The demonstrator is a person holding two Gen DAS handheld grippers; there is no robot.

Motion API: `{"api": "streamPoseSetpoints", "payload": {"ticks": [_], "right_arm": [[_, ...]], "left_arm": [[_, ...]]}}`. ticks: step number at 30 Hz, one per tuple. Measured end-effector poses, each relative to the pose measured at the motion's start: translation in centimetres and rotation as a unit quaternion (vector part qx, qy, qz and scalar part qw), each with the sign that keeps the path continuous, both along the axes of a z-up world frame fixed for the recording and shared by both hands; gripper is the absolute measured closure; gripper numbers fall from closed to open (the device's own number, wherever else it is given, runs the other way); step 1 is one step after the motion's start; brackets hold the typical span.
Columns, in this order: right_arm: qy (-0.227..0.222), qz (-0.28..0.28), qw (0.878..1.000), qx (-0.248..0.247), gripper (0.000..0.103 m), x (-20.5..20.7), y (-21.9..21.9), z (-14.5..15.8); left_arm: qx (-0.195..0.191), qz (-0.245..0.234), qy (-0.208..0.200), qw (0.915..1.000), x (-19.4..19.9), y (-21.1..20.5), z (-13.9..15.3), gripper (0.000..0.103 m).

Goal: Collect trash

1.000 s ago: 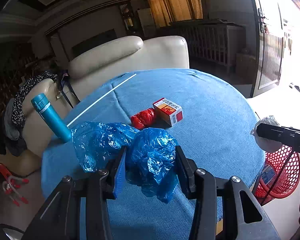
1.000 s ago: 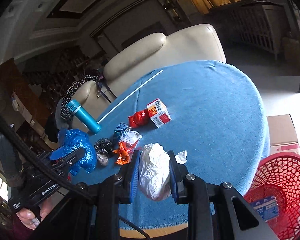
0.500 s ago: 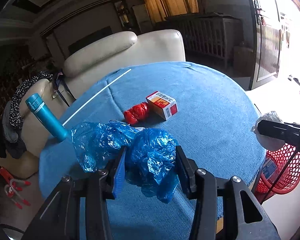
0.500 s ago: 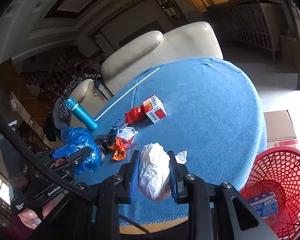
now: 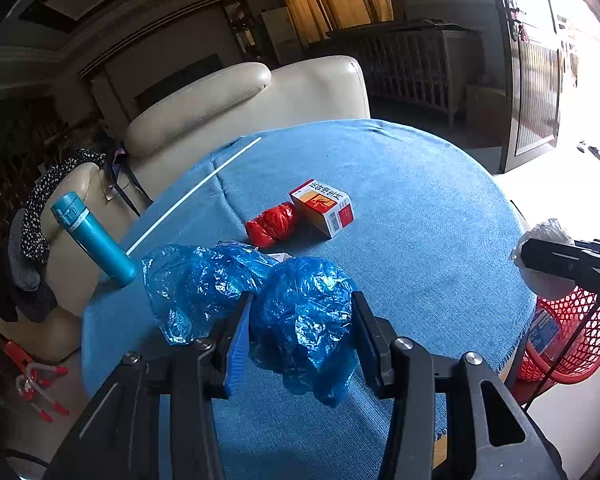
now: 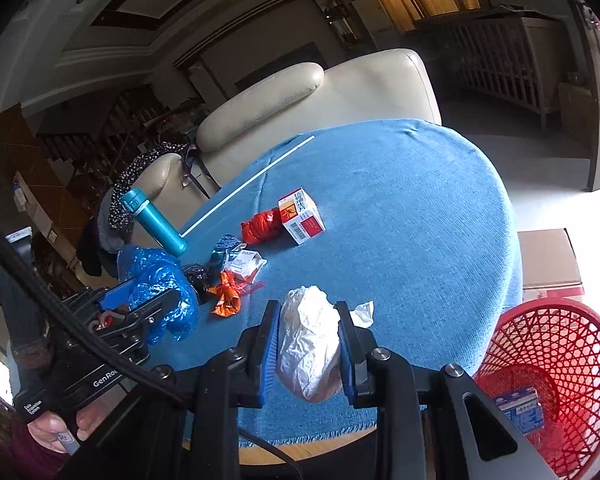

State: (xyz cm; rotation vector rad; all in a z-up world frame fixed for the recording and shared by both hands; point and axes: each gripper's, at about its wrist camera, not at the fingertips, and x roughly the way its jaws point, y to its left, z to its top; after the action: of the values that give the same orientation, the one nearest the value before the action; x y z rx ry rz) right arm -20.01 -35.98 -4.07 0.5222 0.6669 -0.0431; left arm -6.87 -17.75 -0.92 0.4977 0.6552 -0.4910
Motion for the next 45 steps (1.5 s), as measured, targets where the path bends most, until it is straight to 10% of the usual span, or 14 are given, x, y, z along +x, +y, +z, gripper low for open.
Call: {"api": "streamPoseSetpoints", "payload": {"ticks": [45], "right_arm": [[0.004, -0.022, 1.0, 0.003, 0.075, -1.7, -1.1, -0.5]], "left_arm": [[0.017, -0.01, 0.004, 0.9998, -0.6, -1.1, -0.5, 0.054]]}}
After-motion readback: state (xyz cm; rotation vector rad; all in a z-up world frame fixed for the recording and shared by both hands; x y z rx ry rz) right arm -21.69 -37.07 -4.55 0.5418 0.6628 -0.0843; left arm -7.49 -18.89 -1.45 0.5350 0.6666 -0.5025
